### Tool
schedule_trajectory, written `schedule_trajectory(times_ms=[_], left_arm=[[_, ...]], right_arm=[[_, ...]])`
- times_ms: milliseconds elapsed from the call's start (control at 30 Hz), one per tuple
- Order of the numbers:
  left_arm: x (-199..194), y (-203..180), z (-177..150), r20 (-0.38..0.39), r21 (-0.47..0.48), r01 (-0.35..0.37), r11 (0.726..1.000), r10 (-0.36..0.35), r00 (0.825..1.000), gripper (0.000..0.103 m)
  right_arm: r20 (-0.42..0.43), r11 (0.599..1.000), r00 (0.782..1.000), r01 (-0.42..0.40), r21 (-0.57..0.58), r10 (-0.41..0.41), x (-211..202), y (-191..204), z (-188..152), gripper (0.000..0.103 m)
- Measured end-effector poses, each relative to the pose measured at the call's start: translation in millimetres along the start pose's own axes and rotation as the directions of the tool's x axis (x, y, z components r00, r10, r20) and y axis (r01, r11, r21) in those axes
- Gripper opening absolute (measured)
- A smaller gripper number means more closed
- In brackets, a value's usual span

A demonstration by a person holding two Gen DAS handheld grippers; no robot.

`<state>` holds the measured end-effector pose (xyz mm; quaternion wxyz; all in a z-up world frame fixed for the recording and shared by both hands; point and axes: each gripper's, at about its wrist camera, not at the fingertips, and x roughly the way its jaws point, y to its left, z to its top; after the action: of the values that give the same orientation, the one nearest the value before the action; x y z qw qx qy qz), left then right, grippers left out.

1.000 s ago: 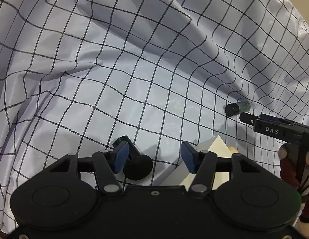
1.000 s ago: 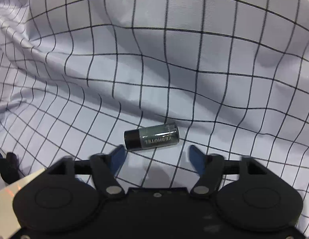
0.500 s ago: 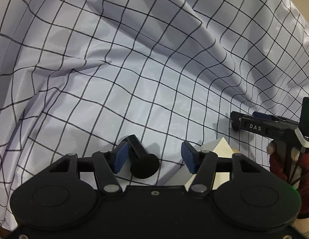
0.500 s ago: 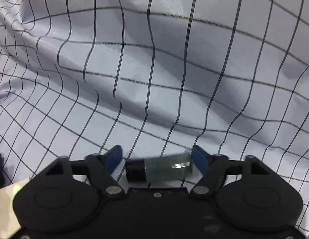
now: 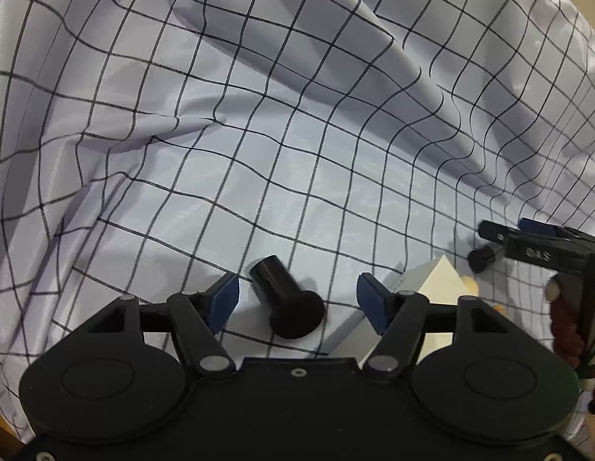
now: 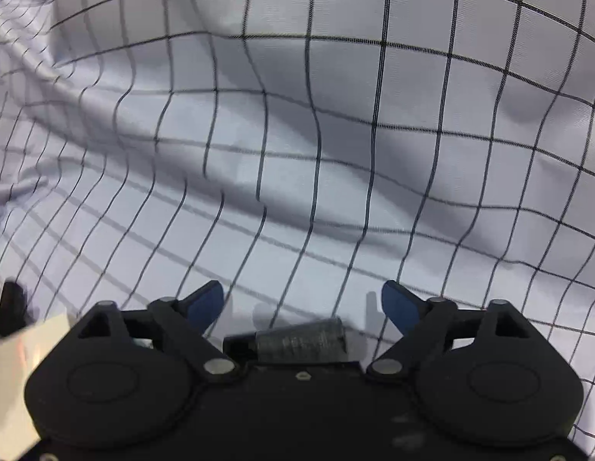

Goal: Organize soft objects

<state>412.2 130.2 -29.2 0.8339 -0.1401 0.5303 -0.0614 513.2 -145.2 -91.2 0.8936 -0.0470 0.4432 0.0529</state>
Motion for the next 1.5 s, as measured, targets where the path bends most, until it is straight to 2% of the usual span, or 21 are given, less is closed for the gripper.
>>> schedule_trajectory(times_ms=[67,267,400,500,633,700,767,833,1067,1133,1267,1500], left_arm=[[0.4,1.1,-0.6,-0.005,0.015,-0.006,1.000,0.006,1.000,0.064],[2.8,3.8,-3.0,-0.015,0.020,-0.022,1.000,0.022,1.000,0.064],[1.4,-0.8,-5.9,-0.006,0.066,-0.037,0.997,0.037,0.999,0.064],[0.8,-3.4,-6.2,-0.002,0.111,-0.037,0.993,0.037,0.999,0.064],[2.5,-4.1,-4.9,-0.008,0.165,-0.008,0.986,0.010,1.000,0.064],[3.9,-5.7,-5.2,-0.011,0.216,-0.006,0.976,0.008,1.000,0.064],[5.0,-7.6,-6.6,-0.009,0.277,-0.008,0.961,0.011,1.000,0.065],[6.2,-9.2,-8.4,-0.013,0.336,-0.009,0.942,0.015,1.000,0.065],[4.4,-8.1,-5.9,0.002,0.508,-0.008,0.861,0.008,1.000,0.065],[2.7,-4.6,-2.8,-0.003,0.532,0.010,0.847,-0.011,1.000,0.065],[6.7,3.9,3.7,-0.072,0.548,0.096,0.831,-0.067,0.995,0.065],[9.8,9.9,0.2,-0.107,0.552,0.180,0.814,-0.145,0.984,0.065]], right_arm=[[0.009,1.000,1.000,0.002,-0.020,-0.002,-7.3,-2.1,-10.0,0.097],[-0.002,0.998,1.000,0.005,-0.060,-0.005,-9.4,4.3,-29.3,0.097],[0.010,0.995,1.000,0.027,-0.097,-0.026,-2.2,14.8,-33.5,0.097],[0.021,0.993,0.999,0.034,-0.112,-0.032,-0.5,19.2,-32.3,0.096],[0.022,0.990,0.999,0.042,-0.137,-0.039,-1.9,18.9,-26.0,0.089],[0.029,0.989,0.999,0.046,-0.141,-0.043,-3.8,19.2,-25.4,0.088],[0.029,0.990,0.999,0.041,-0.138,-0.037,-3.6,18.5,-24.8,0.081],[0.017,0.989,0.999,0.035,-0.140,-0.033,2.0,21.4,-23.2,0.067],[0.021,0.991,0.999,0.037,-0.130,-0.034,1.7,25.1,-24.3,0.069],[0.032,0.992,0.999,0.032,-0.124,-0.028,-3.8,22.6,-25.9,0.069],[0.046,0.995,0.999,0.012,-0.103,-0.007,-13.1,19.0,-25.9,0.069],[0.060,0.995,0.998,-0.013,-0.101,0.019,-23.7,21.0,-27.3,0.069]])
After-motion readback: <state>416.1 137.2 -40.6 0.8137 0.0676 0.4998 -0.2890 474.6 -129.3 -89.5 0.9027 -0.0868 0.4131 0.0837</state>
